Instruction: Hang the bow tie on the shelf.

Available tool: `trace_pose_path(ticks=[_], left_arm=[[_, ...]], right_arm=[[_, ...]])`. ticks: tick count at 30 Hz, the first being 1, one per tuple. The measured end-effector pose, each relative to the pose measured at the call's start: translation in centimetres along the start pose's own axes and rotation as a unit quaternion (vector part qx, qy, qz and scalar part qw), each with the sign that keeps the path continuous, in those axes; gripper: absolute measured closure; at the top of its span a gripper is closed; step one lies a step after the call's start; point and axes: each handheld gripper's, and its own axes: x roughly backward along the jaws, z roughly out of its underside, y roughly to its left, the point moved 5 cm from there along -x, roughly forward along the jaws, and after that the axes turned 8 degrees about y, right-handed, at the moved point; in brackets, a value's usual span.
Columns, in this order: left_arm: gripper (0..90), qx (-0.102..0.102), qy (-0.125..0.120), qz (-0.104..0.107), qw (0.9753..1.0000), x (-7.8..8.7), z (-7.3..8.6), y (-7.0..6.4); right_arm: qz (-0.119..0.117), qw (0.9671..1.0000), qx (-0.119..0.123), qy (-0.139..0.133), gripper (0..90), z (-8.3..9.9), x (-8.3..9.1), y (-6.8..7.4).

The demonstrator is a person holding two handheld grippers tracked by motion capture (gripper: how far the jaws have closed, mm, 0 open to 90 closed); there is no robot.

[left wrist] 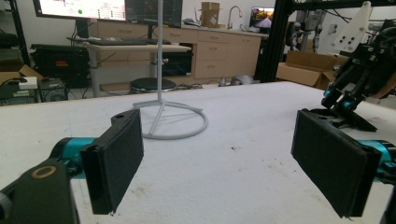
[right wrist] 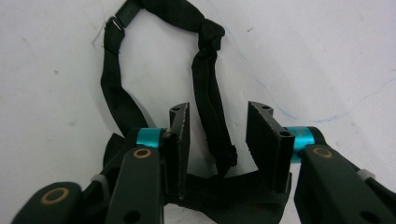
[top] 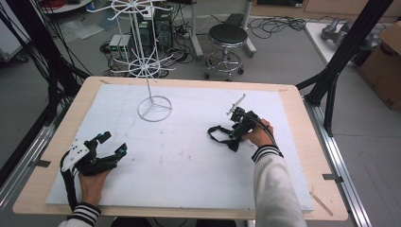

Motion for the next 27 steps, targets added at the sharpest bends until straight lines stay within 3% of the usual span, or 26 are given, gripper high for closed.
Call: trace_pose_path(ticks=[9,14,21,27], left_arm=[[17.3,0.002,0.000,0.000,1.0000,0.01,0.00,0.03],[17.3,0.003,-0.002,0.000,1.0000,0.00,-0.01,0.06],[17.3,0.002,0.000,0.000,1.0000,0.01,0.00,0.03],[17.3,0.001,0.000,-0.001,1.0000,0.01,0.00,0.01]], right_arm=[[-0.002,0.9998,0.008,0.019,70.3,0.00,-0.72,-0.01],[-0.004,0.9996,0.019,0.023,84.7,-0.16,-0.82,0.21],[0.005,0.9994,0.023,0.025,85.6,-0.27,-0.72,0.37],[0.013,0.9997,0.019,0.003,85.8,-0.63,-0.30,0.50]])
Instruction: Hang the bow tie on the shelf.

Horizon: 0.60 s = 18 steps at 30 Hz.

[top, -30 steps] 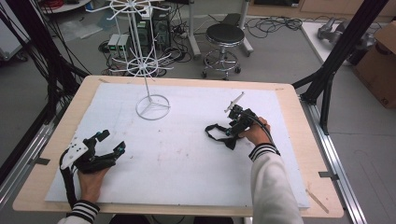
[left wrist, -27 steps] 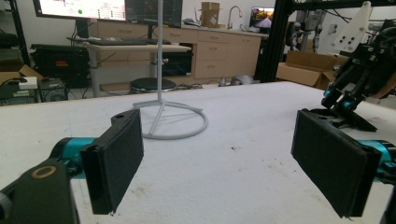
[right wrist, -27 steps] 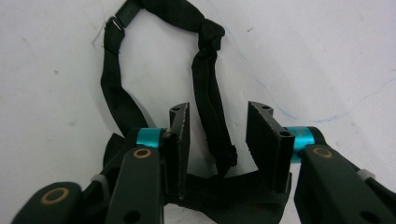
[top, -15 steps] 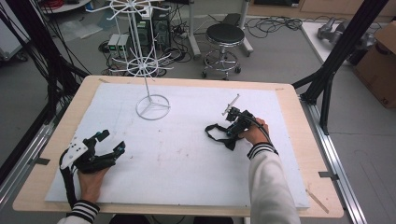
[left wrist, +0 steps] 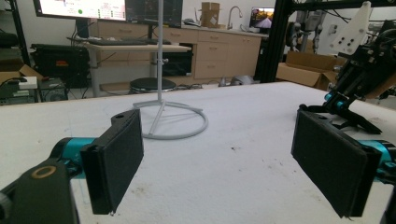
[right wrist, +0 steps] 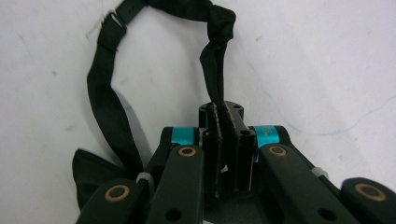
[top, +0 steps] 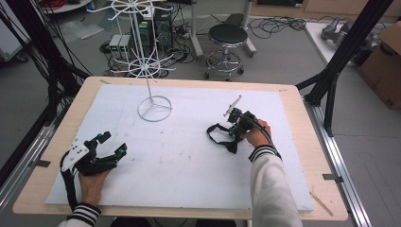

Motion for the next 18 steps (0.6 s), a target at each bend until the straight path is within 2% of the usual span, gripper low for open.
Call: trace_pose_path(ticks=[2,3,4,5,6,7,8,9,10,11,12,14,18], left_arm=[[17.3,0.000,-0.001,0.000,1.0000,0.0,0.0,0.0],[17.3,0.000,0.000,0.000,1.0000,0.0,0.0,0.0],[17.3,0.000,0.000,0.000,1.0000,0.0,0.0,0.0],[17.3,-0.001,0.000,0.001,1.0000,0.0,0.0,0.0],[17.3,-0.001,0.000,0.001,1.0000,0.0,0.0,0.0],[17.3,-0.001,-0.001,0.000,1.0000,0.0,0.0,0.0],[17.3,-0.001,-0.001,0.000,1.0000,0.0,0.0,-0.1],[17.4,-0.002,0.000,0.000,1.0000,0.0,0.0,-0.1],[17.4,-0.002,0.000,0.000,1.0000,0.0,0.0,-0.1],[17.3,-0.002,-0.001,-0.001,1.0000,0.0,0.0,-0.1],[17.3,-0.002,0.000,0.000,1.0000,0.0,0.0,-0.1],[17.4,-0.002,-0.001,-0.001,1.0000,0.0,0.0,-0.1],[17.4,-0.003,0.000,-0.001,1.0000,0.0,0.0,-0.1]], right_arm=[[0.001,0.9998,-0.001,-0.018,85.9,-0.2,0.3,0.1],[-0.006,0.9992,-0.008,-0.040,85.9,-0.4,0.6,0.2],[-0.006,0.9992,-0.008,-0.040,85.9,-0.4,0.6,0.2],[-0.008,0.9981,-0.012,-0.059,85.9,-0.5,0.9,0.4],[-0.008,0.9981,-0.012,-0.059,85.9,-0.5,0.9,0.4],[-0.010,0.9969,-0.017,-0.076,85.9,-0.7,1.2,0.5],[-0.010,0.9969,-0.017,-0.076,85.9,-0.7,1.2,0.5],[-0.012,0.9947,-0.021,-0.099,85.9,-0.9,1.6,0.6],[-0.012,0.9947,-0.021,-0.099,85.9,-0.9,1.6,0.6],[-0.014,0.9917,-0.027,-0.125,86.0,-1.1,2.0,0.6],[-0.014,0.9917,-0.027,-0.125,86.0,-1.1,2.0,0.6],[-0.019,0.9865,-0.038,-0.158,86.0,-1.2,2.4,0.6],[-0.018,0.9779,-0.042,-0.204,86.1,-1.5,3.3,0.6]])
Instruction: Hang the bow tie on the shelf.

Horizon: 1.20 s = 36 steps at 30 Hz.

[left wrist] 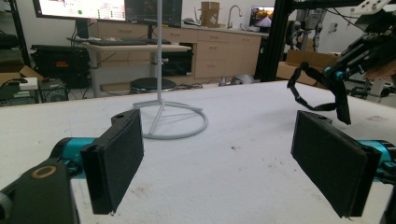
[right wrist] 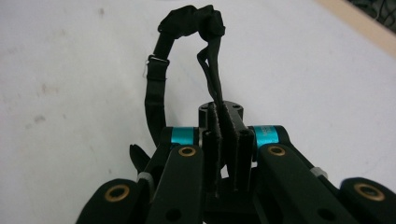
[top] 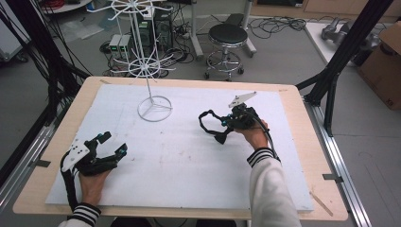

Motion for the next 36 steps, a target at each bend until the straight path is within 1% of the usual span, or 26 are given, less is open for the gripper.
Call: trace_pose_path(ticks=[1,2,5,8,9,11,14,17,22,25,27,29,32,34,35,36], left_arm=[[17.4,-0.001,0.000,0.001,1.0000,0.0,0.0,0.0],[17.4,0.000,0.000,0.000,1.0000,0.0,0.0,0.0],[17.4,-0.001,0.000,0.001,1.0000,0.0,0.0,0.0],[17.4,-0.003,0.001,0.000,1.0000,0.0,0.0,0.0],[17.4,-0.003,0.001,0.000,1.0000,0.0,0.0,0.0],[17.4,-0.002,0.001,0.000,1.0000,0.0,0.0,0.0],[17.4,-0.001,0.000,0.000,1.0000,0.0,0.0,0.0],[17.4,-0.003,0.001,0.001,1.0000,0.0,0.0,0.0],[17.4,-0.003,0.001,0.001,1.0000,0.0,0.0,0.0],[17.4,-0.003,0.001,0.001,1.0000,0.0,0.0,0.0],[17.4,-0.003,0.000,0.001,1.0000,0.0,0.0,0.0],[17.4,-0.003,0.000,0.001,1.0000,0.0,0.0,0.0],[17.4,-0.003,-0.001,0.001,1.0000,0.0,0.0,0.0],[17.4,-0.002,-0.002,0.001,1.0000,0.0,0.0,0.0],[17.4,-0.002,-0.001,0.001,1.0000,0.0,0.0,0.0],[17.4,-0.001,-0.002,0.001,1.0000,0.0,0.0,0.0]], right_arm=[[-0.002,0.9996,-0.005,-0.027,86.1,-0.3,0.3,0.1],[-0.002,0.9996,-0.005,-0.027,86.1,-0.3,0.3,0.1],[-0.007,0.9977,-0.009,-0.066,86.1,-0.7,0.8,0.2],[-0.018,0.9926,-0.022,-0.118,86.1,-1.4,1.3,0.4],[-0.021,0.9909,-0.025,-0.131,86.1,-1.6,1.5,0.5],[-0.025,0.9871,-0.028,-0.156,86.1,-2.1,1.9,0.7],[-0.032,0.9825,-0.030,-0.181,86.1,-2.5,2.2,0.9],[-0.035,0.9793,-0.032,-0.197,86.1,-2.9,2.4,1.2],[-0.037,0.9756,-0.033,-0.214,86.2,-3.5,2.7,1.7],[-0.043,0.9722,-0.035,-0.228,86.2,-3.9,2.9,1.9],[-0.043,0.9711,-0.034,-0.232,86.2,-4.3,3.0,2.1],[-0.043,0.9712,-0.032,-0.232,86.2,-4.6,2.9,2.4],[-0.044,0.9691,-0.032,-0.241,86.2,-5.1,2.8,2.7],[-0.046,0.9685,-0.032,-0.243,86.2,-5.6,2.8,2.9],[-0.050,0.9674,-0.029,-0.247,86.2,-6.3,2.8,3.1],[-0.050,0.9674,-0.029,-0.247,86.2,-6.3,2.8,3.1]])
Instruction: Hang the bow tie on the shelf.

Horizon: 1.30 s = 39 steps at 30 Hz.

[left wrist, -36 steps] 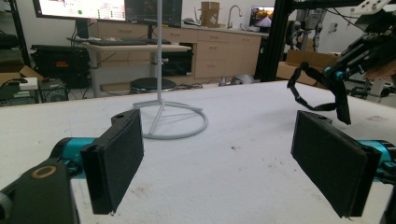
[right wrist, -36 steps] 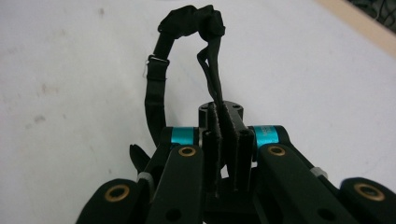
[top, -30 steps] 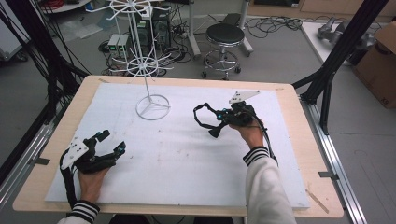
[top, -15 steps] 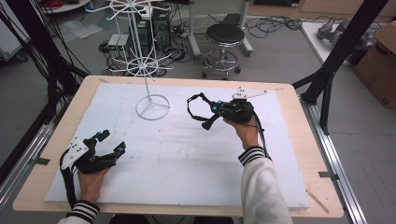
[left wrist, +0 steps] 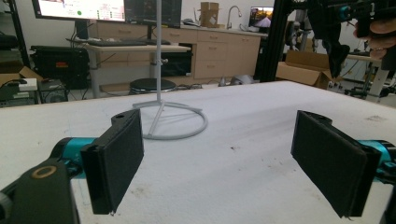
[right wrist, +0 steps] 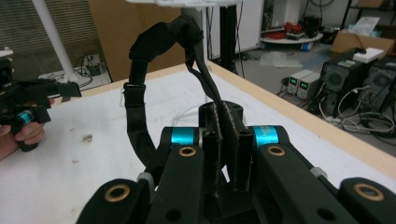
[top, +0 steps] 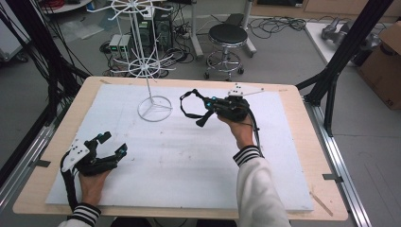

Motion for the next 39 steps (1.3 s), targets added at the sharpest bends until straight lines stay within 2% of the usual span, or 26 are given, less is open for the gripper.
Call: trace_pose_path(ticks=[5,7,15,24,31,33,39], left_arm=[[17.4,0.001,-0.001,0.000,1.0000,0.0,0.0,0.0],[17.4,0.002,-0.002,0.000,1.0000,0.0,0.0,0.0],[17.4,0.002,-0.001,0.000,1.0000,0.0,0.0,0.0],[17.4,0.001,-0.001,-0.001,1.0000,0.0,0.0,0.0],[17.6,-0.001,-0.001,-0.001,1.0000,0.0,0.0,0.0],[17.6,0.000,-0.001,-0.001,1.0000,0.0,0.0,0.0],[17.6,0.001,0.000,0.000,1.0000,0.0,0.0,0.0]], right_arm=[[-0.002,0.9999,0.015,-0.005,86.2,-1.6,-1.1,0.7],[-0.006,0.9999,0.009,-0.009,86.2,-1.9,-1.3,0.8],[-0.012,0.9996,0.012,-0.020,86.2,-3.8,-2.8,1.5],[-0.024,0.9991,0.016,-0.030,86.2,-6.1,-5.5,2.5],[-0.021,0.9992,0.022,-0.027,86.2,-7.2,-7.7,2.9],[-0.011,0.9994,0.025,-0.020,86.2,-7.3,-8.2,2.7],[-0.003,0.9995,0.017,-0.025,86.2,-7.7,-9.1,2.3]])
